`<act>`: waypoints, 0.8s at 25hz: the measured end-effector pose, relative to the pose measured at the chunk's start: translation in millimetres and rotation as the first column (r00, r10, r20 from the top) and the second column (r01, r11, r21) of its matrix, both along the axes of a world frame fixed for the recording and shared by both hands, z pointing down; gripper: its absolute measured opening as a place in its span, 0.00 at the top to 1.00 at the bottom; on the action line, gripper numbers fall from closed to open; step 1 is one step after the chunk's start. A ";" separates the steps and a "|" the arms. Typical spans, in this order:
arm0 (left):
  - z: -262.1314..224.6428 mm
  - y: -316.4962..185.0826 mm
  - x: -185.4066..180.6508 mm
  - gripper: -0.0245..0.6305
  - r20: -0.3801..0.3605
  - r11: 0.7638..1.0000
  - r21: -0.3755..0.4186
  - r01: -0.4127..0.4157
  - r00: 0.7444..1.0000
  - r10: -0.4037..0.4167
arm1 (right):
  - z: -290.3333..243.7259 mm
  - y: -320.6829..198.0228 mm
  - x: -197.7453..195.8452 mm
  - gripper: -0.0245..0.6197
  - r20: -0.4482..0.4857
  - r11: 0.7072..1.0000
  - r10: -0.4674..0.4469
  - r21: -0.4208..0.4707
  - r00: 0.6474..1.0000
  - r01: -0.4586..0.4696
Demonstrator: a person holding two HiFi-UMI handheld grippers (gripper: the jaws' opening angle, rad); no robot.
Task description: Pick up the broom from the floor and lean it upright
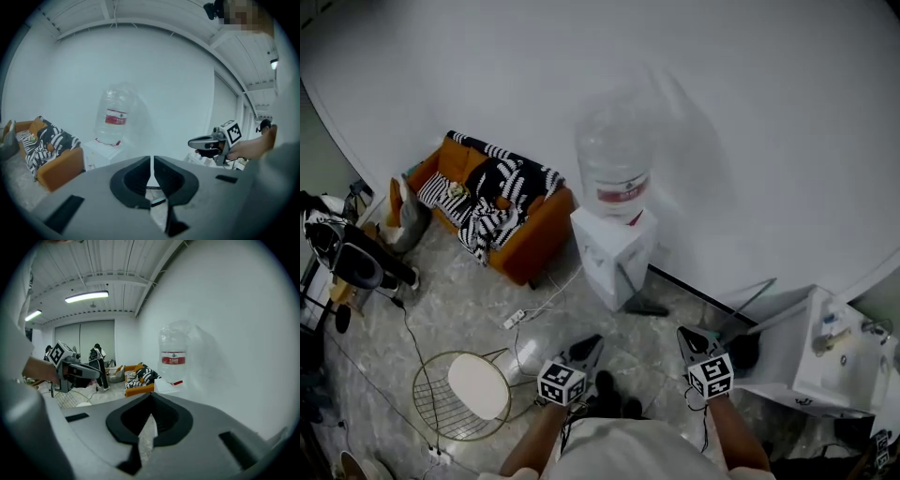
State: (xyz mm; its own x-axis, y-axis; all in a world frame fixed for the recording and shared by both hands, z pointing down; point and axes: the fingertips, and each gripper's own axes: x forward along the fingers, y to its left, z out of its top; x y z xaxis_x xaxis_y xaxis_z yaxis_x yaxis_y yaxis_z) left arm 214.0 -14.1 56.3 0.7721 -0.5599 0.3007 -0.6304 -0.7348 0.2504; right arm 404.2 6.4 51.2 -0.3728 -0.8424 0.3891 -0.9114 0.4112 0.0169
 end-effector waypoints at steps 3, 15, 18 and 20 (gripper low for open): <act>-15.9 25.5 -5.3 0.93 -0.028 1.000 0.012 0.009 1.000 -0.009 | -12.6 25.4 -0.4 0.96 0.027 1.000 0.003 0.010 1.000 -0.003; -44.6 41.7 -51.1 0.93 -0.043 0.993 0.115 -0.025 0.999 0.030 | -35.9 56.4 -31.4 0.96 0.023 0.995 0.067 0.073 0.997 -0.069; -48.6 34.5 -67.2 0.93 -0.032 0.991 0.130 -0.045 0.998 0.050 | -44.1 55.4 -43.3 0.96 0.030 0.992 0.089 0.090 0.996 -0.092; -50.6 31.1 -78.9 0.93 -0.029 0.990 0.130 -0.060 0.998 0.064 | -49.2 57.0 -53.4 0.96 0.034 0.991 0.091 0.099 0.995 -0.094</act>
